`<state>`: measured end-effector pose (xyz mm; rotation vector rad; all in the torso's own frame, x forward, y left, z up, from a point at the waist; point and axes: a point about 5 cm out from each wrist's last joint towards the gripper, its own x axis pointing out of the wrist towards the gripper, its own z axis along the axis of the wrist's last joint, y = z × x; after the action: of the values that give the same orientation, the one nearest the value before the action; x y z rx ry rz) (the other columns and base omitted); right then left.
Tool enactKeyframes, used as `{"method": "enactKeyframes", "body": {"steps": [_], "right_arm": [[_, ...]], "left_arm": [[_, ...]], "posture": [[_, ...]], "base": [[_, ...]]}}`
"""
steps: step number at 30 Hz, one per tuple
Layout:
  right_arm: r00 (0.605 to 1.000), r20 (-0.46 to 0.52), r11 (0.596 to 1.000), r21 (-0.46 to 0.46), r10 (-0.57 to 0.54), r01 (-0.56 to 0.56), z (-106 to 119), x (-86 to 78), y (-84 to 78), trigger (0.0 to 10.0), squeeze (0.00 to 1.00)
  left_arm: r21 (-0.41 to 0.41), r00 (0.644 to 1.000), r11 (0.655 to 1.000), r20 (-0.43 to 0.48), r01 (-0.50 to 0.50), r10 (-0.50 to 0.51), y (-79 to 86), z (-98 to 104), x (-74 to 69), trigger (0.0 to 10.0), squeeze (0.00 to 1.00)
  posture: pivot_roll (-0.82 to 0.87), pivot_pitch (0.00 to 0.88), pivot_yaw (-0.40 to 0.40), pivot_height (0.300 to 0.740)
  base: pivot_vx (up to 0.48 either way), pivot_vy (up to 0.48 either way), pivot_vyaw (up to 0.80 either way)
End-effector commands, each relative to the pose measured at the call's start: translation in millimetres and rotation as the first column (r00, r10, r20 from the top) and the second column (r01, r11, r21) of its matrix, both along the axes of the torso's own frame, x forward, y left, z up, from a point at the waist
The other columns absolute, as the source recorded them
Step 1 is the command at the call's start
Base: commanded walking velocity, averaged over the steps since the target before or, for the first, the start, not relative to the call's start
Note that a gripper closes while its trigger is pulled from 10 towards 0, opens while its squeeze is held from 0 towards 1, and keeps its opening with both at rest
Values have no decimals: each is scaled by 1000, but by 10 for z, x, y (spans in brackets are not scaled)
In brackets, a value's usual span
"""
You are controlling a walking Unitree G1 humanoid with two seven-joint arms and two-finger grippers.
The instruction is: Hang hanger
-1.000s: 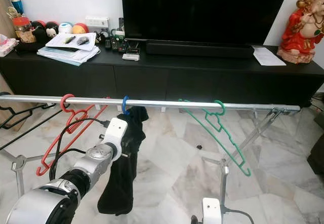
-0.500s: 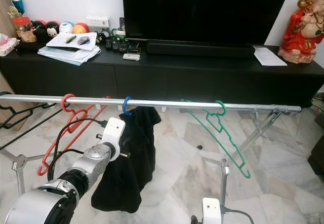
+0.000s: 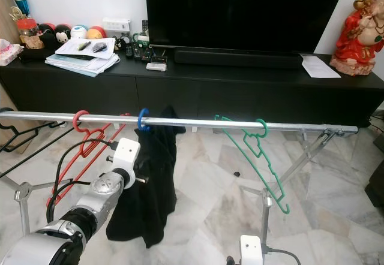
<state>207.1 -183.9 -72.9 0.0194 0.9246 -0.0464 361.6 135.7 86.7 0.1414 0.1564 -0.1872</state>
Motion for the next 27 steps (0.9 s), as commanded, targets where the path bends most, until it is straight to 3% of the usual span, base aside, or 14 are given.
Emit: {"method": "enactKeyframes", "body": {"steps": [1, 6, 7, 8, 9, 10, 11, 12, 27], "right_arm": [[1000, -23, 1000, -9, 4, -4, -31, -63, -34, 10000, 0], [1000, -25, 1000, -10, 5, -5, -38, -78, -38, 10000, 0], [1000, -25, 1000, -10, 6, -7, -39, -80, -37, 10000, 0], [1000, -26, 1000, -10, 7, -8, -40, -81, -37, 10000, 0], [1000, -26, 1000, -10, 8, -8, -41, -83, -36, 10000, 0], [1000, -27, 1000, -10, 9, -9, -42, -85, -35, 10000, 0], [1000, -27, 1000, -10, 10, -11, -42, -85, -35, 10000, 0], [1000, -28, 1000, -9, 12, -12, -43, -86, -33, 10000, 0], [1000, -24, 1000, -7, 6, -6, -35, -67, -17, 10000, 0]], "left_arm": [[-23, 992, 1000, 122, -12, 15, 43, 205, 58, 0, 0], [4, 988, 1000, 154, 25, -25, 82, 152, -34, 0, 0], [23, 988, 999, 150, 35, -38, 90, 111, -69, 196, 0], [37, 988, 998, 147, 41, -46, 94, 85, -93, 1255, 0], [39, 988, 998, 145, 47, -52, 99, 60, -119, 1255, 0], [33, 988, 998, 143, 52, -56, 105, 31, -151, 4196, 0], [26, 989, 998, 140, 53, -56, 112, 9, -174, 4196, 0], [20, 989, 998, 135, 55, -57, 131, -36, -228, 10000, 0], [10, 991, 1000, 131, 18, -19, 258, -208, -554, 10000, 0]], "posture": [[65, 19, -67, 740], [67, 18, -66, 740], [70, 19, -66, 740], [70, 19, -66, 740], [73, 19, -65, 740], [73, 19, -65, 740], [73, 19, -65, 740], [72, 21, -61, 740], [74, 61, -54, 740]], "base": [[0, 0, 0], [0, 0, 0], [0, 0, 0], [0, 0, 0], [0, 0, 0], [0, 0, 0], [0, 0, 0], [0, 0, 0], [0, 0, 0]]}}
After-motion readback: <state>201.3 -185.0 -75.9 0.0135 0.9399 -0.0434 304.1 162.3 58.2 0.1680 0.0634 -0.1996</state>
